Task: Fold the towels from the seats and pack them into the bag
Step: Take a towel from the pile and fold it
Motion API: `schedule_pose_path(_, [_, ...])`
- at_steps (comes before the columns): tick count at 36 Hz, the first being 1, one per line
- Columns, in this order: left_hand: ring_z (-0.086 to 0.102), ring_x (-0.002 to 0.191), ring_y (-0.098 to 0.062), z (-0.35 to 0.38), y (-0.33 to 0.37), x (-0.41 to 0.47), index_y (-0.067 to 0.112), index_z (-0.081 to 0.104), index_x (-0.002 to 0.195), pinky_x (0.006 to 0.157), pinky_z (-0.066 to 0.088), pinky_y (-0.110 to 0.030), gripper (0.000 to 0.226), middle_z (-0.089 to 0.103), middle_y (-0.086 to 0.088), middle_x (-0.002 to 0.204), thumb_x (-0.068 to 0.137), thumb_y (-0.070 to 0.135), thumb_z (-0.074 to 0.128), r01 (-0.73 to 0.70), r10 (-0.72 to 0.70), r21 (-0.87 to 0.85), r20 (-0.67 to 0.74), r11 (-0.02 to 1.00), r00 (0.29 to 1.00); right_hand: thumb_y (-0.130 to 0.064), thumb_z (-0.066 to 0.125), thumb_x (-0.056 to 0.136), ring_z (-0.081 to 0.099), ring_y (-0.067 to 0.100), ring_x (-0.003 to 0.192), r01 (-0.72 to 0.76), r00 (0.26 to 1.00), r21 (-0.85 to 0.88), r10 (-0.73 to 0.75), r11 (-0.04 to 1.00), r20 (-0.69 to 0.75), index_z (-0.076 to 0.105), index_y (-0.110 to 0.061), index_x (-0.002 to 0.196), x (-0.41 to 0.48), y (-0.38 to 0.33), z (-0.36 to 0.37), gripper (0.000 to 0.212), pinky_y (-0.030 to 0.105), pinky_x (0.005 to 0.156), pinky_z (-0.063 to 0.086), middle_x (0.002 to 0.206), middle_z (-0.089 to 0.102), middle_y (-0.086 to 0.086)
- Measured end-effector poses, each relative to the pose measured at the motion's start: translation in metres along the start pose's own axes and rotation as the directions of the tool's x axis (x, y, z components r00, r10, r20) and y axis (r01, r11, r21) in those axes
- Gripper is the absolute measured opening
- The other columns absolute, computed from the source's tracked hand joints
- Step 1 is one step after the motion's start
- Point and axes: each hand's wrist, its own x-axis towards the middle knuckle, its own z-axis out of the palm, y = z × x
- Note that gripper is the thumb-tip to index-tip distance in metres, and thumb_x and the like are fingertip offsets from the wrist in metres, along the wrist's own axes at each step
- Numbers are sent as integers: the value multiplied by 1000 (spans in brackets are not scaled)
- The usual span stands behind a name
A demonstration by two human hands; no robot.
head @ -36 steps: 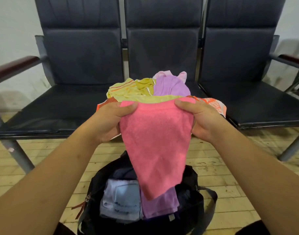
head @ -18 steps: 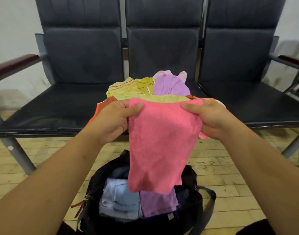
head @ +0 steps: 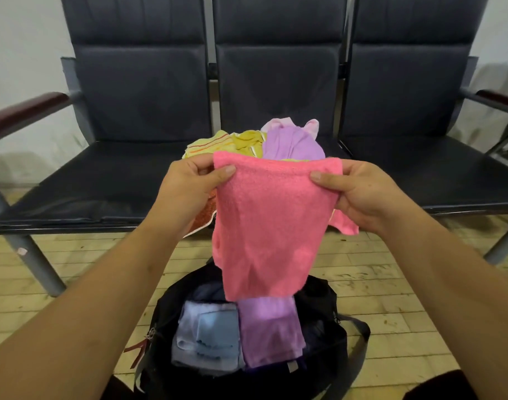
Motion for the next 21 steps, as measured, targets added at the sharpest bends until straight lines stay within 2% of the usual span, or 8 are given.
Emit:
schedule_pose_path(1, [70,103,-14,0,0,0,19,76,108,97,53,-36,21,77,3,102,87,15,72,-6,6,10,-7,1000,1000,-5,72,87,74,26,97,25,999,-49,-26,998,-30,74,-1,105,2,2,0,19,35,82,61,100,77,13])
schedule_pose_path(3, [70,101,-12,0,0,-1,23,77,102,95,53,-33,17,76,5,101,87,17,73,-22,23,22,-39,1000,999,-8,75,85,75,21,97,59,995,-107,-67,992,-77,76,-8,96,3,3,1,11,36,88,60,98,78,8])
schedule_pose_path(7, [62,107,-6,1,2,-1,32,77,94,87,49,-19,13,68,11,110,84,22,76,-75,85,90,-111,993,990,-17,80,81,74,20,94,117,975,-181,-148,976,-165,77,-15,89,2,3,7,8,33,86,60,93,78,3])
schedule_pose_path(9, [64,104,-3,1,4,-2,27,77,100,81,50,-14,16,70,10,112,86,20,74,-72,78,71,-84,995,993,-23,81,81,73,21,94,142,961,-230,-190,963,-202,78,-16,88,1,3,10,10,34,83,59,94,77,3])
schedule_pose_path(11, [68,97,-3,1,5,-3,20,76,102,73,52,-11,17,72,4,111,86,16,73,-61,62,13,-63,998,996,-24,81,82,72,17,91,176,946,-251,-234,952,-224,77,-17,87,0,2,12,9,29,78,60,96,76,5])
schedule_pose_path(14, [69,95,-4,0,5,-4,14,76,99,71,51,-9,16,72,2,110,84,16,75,-80,80,-3,-76,997,994,-24,80,82,71,13,89,230,924,-273,-298,934,-241,76,-18,90,-3,0,15,10,22,73,59,98,75,4])
schedule_pose_path(18, [70,78,-5,-3,5,-2,14,71,90,67,53,-15,6,74,5,84,87,19,72,-78,77,-19,-68,997,995,-23,78,85,72,20,96,250,931,-227,-298,941,-211,76,-19,96,-5,-1,17,12,38,86,61,100,75,3])
schedule_pose_path(21, [67,72,-6,-2,5,-2,8,59,86,65,54,-21,16,71,7,72,91,19,68,-96,95,-28,-51,995,994,-22,75,88,71,20,100,293,916,-229,-341,928,-212,74,-19,103,-7,-2,20,15,44,90,59,104,75,2])
